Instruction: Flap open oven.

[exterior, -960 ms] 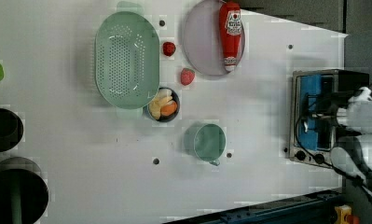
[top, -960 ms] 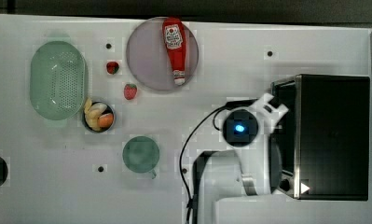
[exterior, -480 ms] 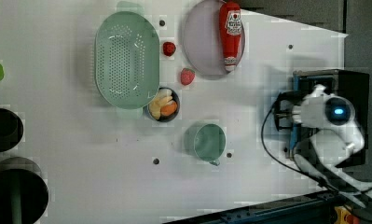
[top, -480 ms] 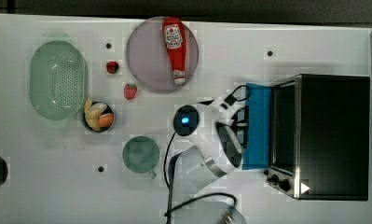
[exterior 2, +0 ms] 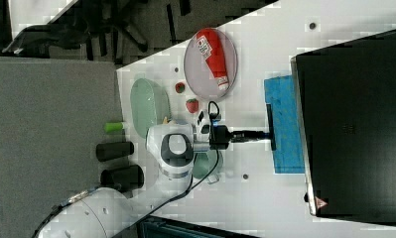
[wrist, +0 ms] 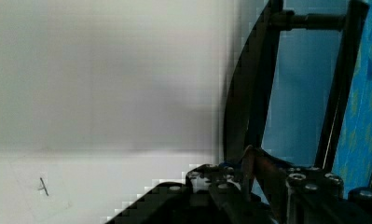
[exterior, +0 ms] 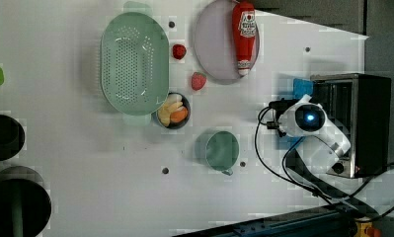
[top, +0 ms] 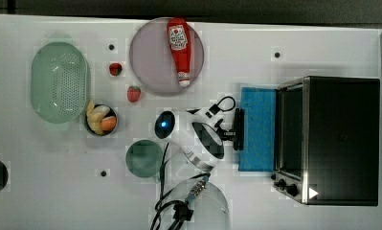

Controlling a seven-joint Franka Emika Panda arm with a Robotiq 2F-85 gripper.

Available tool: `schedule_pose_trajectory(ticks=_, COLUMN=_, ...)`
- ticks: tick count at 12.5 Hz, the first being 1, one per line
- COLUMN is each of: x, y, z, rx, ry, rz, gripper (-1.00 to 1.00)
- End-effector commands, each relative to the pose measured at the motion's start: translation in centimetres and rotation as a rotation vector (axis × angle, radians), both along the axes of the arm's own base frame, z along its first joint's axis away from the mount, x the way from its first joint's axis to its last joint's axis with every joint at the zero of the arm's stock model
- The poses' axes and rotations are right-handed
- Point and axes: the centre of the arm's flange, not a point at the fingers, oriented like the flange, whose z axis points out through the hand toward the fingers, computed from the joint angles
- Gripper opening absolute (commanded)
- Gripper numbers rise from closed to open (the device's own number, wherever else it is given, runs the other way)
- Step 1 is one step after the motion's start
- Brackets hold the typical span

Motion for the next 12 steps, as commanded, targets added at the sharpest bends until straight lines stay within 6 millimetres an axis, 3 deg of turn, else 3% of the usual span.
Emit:
schedule_pose_trajectory(ticks=1, x=3.0, y=0.5, z=3.7, rx=0.006, ry=-0.143, rz=-0.071, gripper=-0.65)
schedule_pose_trajectory(ticks=3, x=5.1, y=0.4, z=8.4, rx=0.095, ry=-0.266, rz=-0.251, gripper=-0.65)
schedule_pose_trajectory(ticks=7, x=7.6, y=-0.7, z=21.9, rx=0.362, ry=-0.489, rz=-0.675, gripper=-0.65)
schedule_pose_trajectory(ticks=9, x=7.2, y=-1.3, z=28.4, rx=0.470, ry=-0.509, rz=-0.832, gripper=-0.65)
schedule_pose_trajectory(ticks=12, x=5.0, y=-1.5, z=38.2, rx=0.504, ry=-0.438, rz=-0.920, gripper=-0.65)
